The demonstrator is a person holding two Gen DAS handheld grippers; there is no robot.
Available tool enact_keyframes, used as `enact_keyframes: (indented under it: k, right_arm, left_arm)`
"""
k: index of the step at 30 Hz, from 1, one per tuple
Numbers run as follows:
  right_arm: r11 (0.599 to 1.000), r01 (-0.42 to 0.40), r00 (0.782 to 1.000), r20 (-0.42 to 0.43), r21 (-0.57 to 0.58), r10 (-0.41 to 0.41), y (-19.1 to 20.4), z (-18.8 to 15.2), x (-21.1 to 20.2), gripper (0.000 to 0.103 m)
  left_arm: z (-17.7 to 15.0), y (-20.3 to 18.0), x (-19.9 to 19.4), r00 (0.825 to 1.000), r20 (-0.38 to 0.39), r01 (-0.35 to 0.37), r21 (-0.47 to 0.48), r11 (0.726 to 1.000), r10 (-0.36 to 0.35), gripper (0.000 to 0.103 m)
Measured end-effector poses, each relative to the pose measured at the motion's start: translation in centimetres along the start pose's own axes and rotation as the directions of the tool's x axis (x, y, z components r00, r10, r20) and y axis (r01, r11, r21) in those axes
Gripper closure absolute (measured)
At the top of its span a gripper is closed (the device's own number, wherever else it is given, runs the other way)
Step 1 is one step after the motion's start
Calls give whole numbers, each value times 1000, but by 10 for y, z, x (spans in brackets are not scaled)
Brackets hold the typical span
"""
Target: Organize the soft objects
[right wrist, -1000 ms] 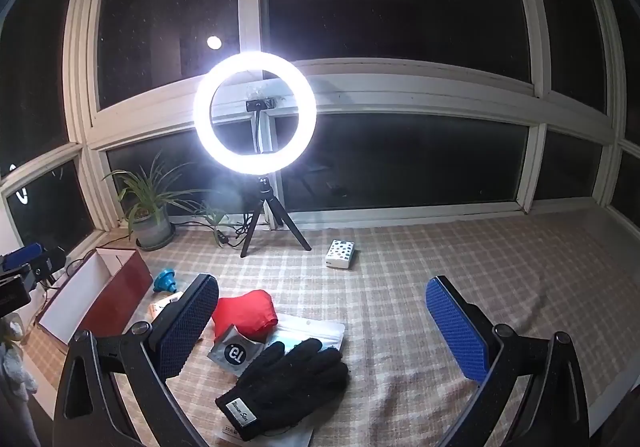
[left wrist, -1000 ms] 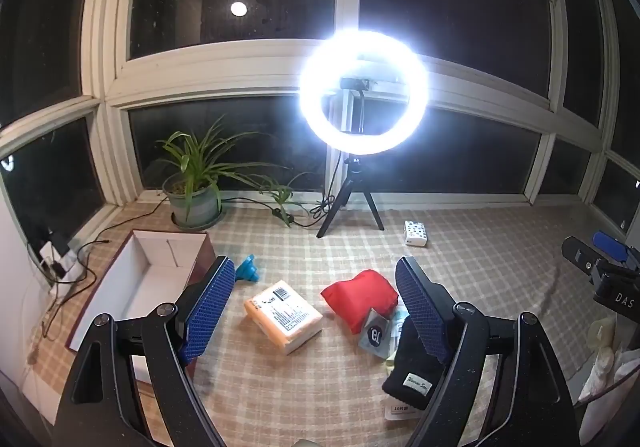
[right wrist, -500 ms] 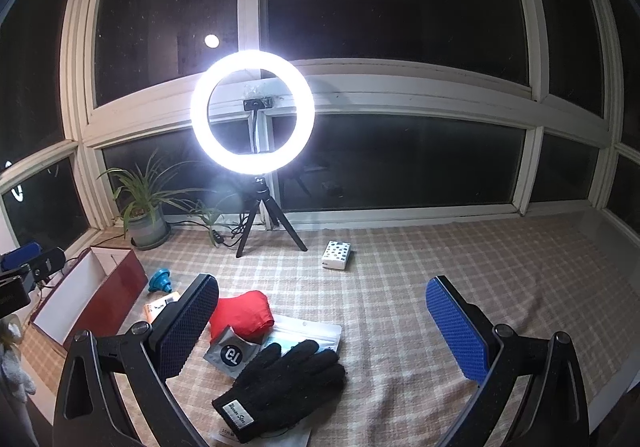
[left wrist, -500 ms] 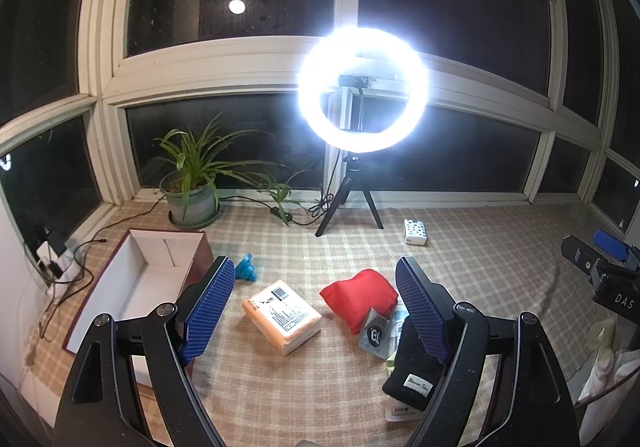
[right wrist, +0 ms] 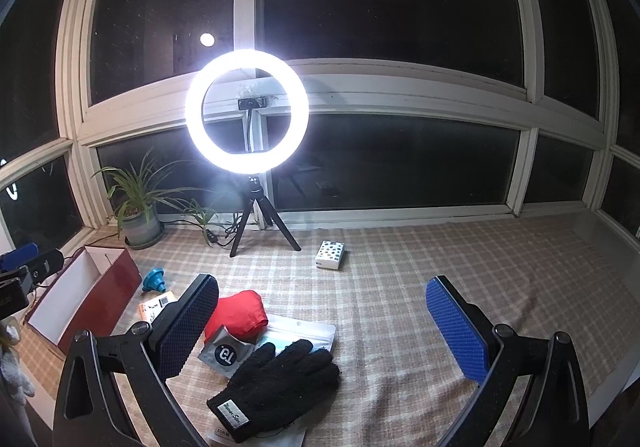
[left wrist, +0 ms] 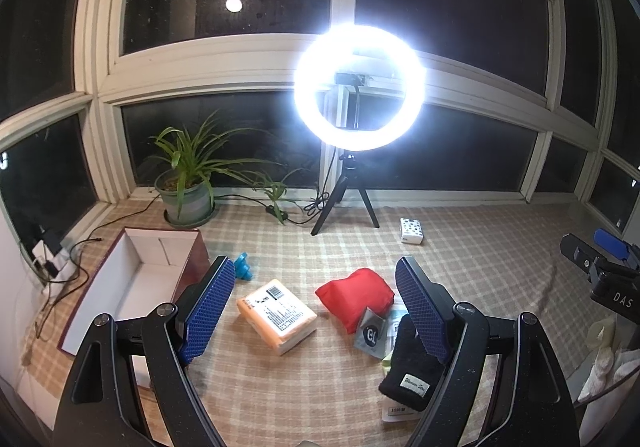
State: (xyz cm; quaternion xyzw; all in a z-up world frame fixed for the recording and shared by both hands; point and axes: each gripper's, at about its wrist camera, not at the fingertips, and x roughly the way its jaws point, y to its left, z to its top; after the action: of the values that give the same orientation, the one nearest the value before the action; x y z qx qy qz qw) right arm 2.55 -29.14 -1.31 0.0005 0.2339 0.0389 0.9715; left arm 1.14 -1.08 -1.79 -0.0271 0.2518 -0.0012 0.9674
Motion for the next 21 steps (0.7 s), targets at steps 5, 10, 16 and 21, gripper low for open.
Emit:
enact_keyframes:
  k: [5,10,16,21]
  right_arm:
    - [1000,2,1000,1,0,-2,-1,0,0,0]
    - [1000,2,1000,2,-1,-2,-1,-1,-1,0]
    - [1000,3,1000,1,-2,-3,-1,0,0,0]
    - [1000,-3,1000,-10,10,3,-4,-1,1,0]
  left_arm:
    - [2,2,-2,1000,1,4,-4,1000,-4,20]
    - [2,2,-2,1000,0,2,-4,1000,-2,20]
    - [2,2,-2,1000,1,3,-5,1000,-3,20]
    - [3,3,-4,1000,-3,4,-7,1000,-4,20]
